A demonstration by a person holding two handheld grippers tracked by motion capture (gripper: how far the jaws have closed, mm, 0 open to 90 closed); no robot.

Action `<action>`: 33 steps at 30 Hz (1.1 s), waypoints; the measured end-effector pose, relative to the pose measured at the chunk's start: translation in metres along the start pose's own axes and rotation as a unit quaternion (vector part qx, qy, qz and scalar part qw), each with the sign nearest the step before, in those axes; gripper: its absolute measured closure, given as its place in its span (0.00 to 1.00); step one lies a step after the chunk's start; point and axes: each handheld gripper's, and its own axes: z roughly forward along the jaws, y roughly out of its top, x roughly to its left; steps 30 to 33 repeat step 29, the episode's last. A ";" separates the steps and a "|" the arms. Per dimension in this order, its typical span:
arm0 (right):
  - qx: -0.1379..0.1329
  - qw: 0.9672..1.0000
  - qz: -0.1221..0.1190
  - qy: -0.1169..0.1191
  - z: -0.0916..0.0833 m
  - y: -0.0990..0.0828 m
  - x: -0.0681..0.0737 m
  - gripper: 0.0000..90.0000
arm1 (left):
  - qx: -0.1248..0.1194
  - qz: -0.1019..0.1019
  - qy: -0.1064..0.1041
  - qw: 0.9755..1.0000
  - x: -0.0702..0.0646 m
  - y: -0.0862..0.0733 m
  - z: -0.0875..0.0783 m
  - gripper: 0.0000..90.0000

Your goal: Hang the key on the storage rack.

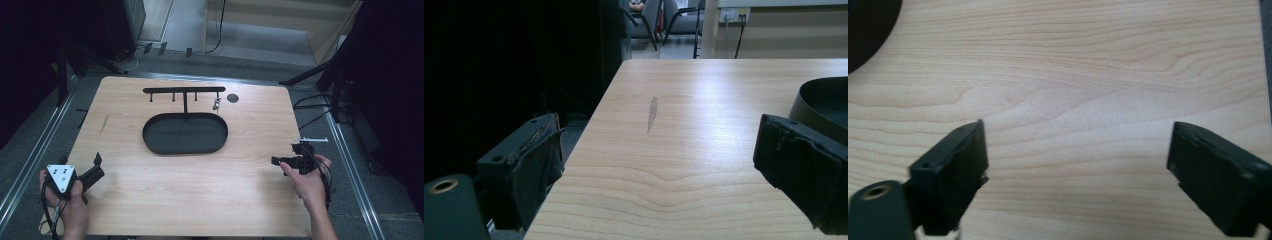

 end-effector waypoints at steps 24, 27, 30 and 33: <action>-0.276 0.960 0.046 0.013 -0.005 -0.092 -0.034 0.03 | 0.007 0.006 -0.005 1.000 -0.003 0.001 0.003 0.07; -0.278 0.960 0.037 0.004 -0.004 -0.093 -0.029 0.05 | 0.007 0.010 -0.005 1.000 -0.003 0.001 0.003 0.07; -0.276 0.961 0.028 -0.004 -0.002 -0.092 -0.027 0.06 | 0.007 0.011 -0.004 1.000 -0.004 0.001 0.003 0.07; -0.276 0.961 0.028 -0.004 -0.002 -0.092 -0.027 0.06 | 0.007 0.011 -0.004 1.000 -0.004 0.001 0.003 0.07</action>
